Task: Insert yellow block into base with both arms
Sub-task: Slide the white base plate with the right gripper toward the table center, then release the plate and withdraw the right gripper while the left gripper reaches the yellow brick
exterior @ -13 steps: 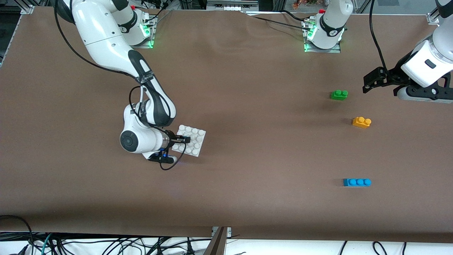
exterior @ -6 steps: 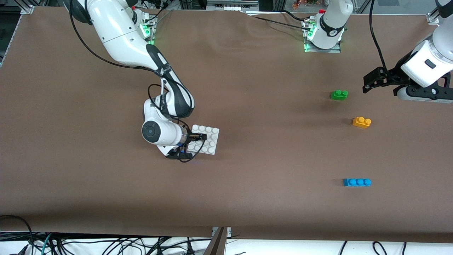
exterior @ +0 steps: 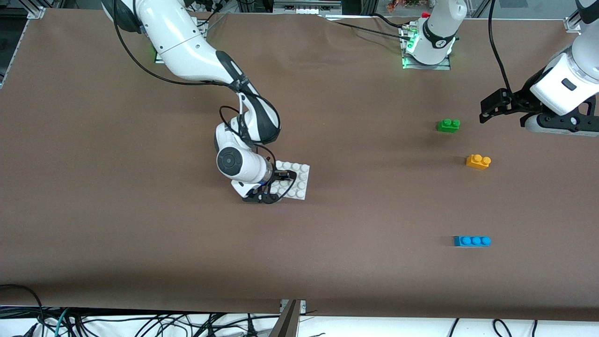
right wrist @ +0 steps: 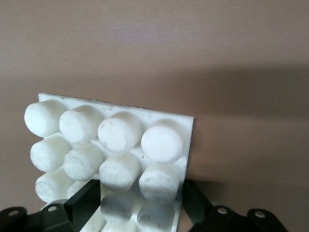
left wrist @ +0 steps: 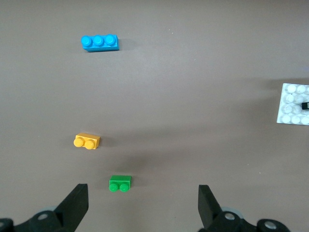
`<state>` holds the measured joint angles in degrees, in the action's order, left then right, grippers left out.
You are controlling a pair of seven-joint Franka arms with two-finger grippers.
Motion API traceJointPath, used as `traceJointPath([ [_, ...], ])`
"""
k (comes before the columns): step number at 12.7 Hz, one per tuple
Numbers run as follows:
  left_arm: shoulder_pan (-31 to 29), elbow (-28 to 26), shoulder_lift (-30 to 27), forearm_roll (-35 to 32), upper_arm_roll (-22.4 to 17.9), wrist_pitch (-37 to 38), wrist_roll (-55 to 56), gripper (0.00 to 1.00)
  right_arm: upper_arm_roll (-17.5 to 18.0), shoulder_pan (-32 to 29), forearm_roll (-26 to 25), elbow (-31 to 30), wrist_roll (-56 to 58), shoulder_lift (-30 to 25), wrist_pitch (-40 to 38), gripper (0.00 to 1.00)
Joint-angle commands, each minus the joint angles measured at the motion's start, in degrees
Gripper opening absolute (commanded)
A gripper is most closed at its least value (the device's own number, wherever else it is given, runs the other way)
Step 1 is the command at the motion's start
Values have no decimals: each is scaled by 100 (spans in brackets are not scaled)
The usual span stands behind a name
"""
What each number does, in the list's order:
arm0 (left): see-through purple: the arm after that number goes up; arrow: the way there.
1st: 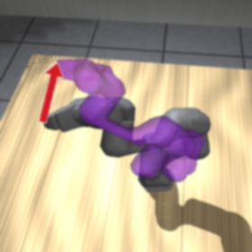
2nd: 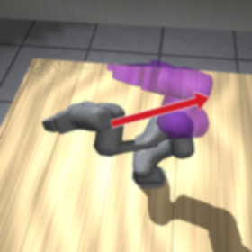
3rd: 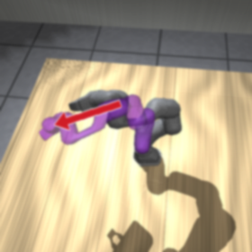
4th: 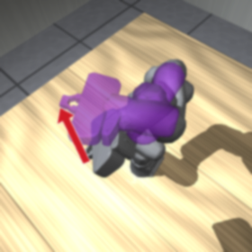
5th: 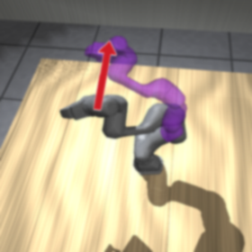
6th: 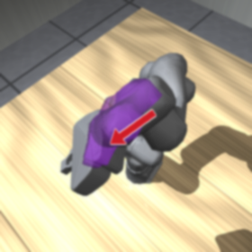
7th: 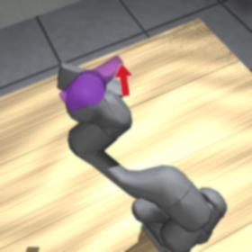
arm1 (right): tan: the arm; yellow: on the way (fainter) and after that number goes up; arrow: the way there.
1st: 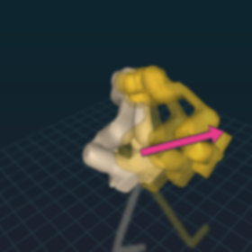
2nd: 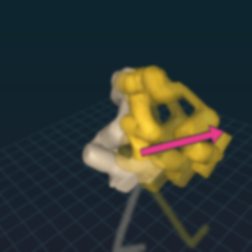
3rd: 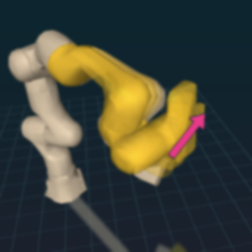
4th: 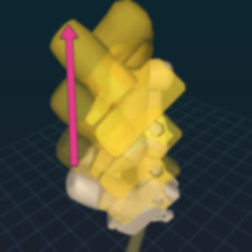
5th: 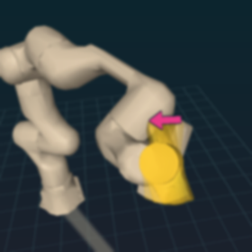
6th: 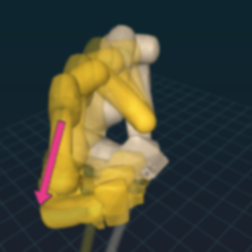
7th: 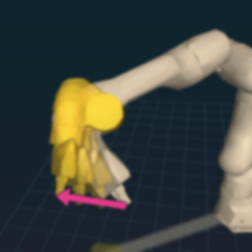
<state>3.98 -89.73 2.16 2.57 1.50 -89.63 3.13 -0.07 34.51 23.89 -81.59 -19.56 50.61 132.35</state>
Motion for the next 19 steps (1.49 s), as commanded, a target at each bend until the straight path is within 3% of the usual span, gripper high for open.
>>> traceJointPath([
  [1, -47, 35, -40, 86, 35, 69, 21, 100, 34, 222, 107, 196, -56, 301, 308, 78],
  [4, -47, 26, -40, 68, 35, 69, 12, 100, 226, 311, 98, 335, -188, 423, 642, 78],
  [8, -47, 26, -40, 59, 35, 69, 21, 100, 236, 573, 98, 442, -258, 538, 713, 78],
  [12, -47, 26, -40, 59, 35, 69, 21, 100, 245, 828, 107, 442, -267, 669, 1292, 79],
  [17, -38, 8, -40, 51, 44, 69, 30, 100, 236, 786, 116, 626, -206, 679, 1426, 98],
  [19, -38, 17, -40, 51, 35, 69, 21, 100, 236, 601, 256, 1090, -232, 652, 806, 98],
])
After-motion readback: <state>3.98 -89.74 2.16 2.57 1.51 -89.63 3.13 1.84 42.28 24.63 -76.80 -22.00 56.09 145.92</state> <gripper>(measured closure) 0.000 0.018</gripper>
